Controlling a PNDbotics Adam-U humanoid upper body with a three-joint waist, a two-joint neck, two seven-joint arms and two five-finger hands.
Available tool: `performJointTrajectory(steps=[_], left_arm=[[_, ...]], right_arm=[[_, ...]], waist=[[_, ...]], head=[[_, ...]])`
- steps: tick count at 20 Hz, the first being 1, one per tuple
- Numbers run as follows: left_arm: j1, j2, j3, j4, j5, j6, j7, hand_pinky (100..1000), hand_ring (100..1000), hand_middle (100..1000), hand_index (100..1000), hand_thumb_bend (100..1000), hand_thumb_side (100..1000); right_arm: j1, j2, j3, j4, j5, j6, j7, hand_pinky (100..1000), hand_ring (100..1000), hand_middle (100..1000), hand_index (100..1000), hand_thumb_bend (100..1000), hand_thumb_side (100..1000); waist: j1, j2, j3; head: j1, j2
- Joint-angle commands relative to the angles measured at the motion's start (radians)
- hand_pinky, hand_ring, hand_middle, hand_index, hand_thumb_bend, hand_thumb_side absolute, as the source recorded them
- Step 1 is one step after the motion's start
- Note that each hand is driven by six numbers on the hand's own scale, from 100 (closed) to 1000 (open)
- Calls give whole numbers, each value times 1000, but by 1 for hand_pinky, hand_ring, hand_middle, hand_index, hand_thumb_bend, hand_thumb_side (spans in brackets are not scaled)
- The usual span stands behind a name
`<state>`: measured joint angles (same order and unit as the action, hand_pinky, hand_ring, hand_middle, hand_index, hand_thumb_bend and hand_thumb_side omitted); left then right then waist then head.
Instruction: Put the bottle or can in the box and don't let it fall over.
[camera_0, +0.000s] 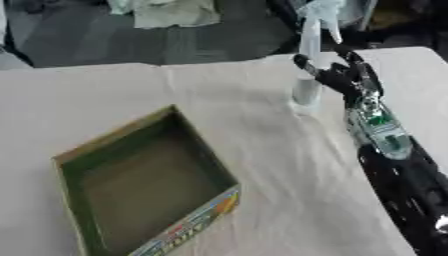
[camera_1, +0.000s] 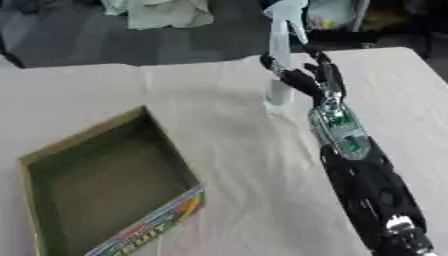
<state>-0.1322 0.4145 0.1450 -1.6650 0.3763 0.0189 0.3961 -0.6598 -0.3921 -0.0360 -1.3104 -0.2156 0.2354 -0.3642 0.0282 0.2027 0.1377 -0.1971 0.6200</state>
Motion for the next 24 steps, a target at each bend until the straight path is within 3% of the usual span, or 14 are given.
performJointTrajectory(steps=[1,24], left_arm=[[-7,18,5,-13,0,-1,-3,789,779,734,780,601,767],[-8,17,5,-11,1,-2,-4,790,779,734,780,598,768]], right_arm=[[-25,-16,-2,-15,14,4,-7,705,960,990,895,766,246],[-52,-8,-1,13,44,11,-28,705,957,979,885,749,236]], waist=[[2,-11,1],[6,-9,0]], head=[[-4,-14],[-10,-20]])
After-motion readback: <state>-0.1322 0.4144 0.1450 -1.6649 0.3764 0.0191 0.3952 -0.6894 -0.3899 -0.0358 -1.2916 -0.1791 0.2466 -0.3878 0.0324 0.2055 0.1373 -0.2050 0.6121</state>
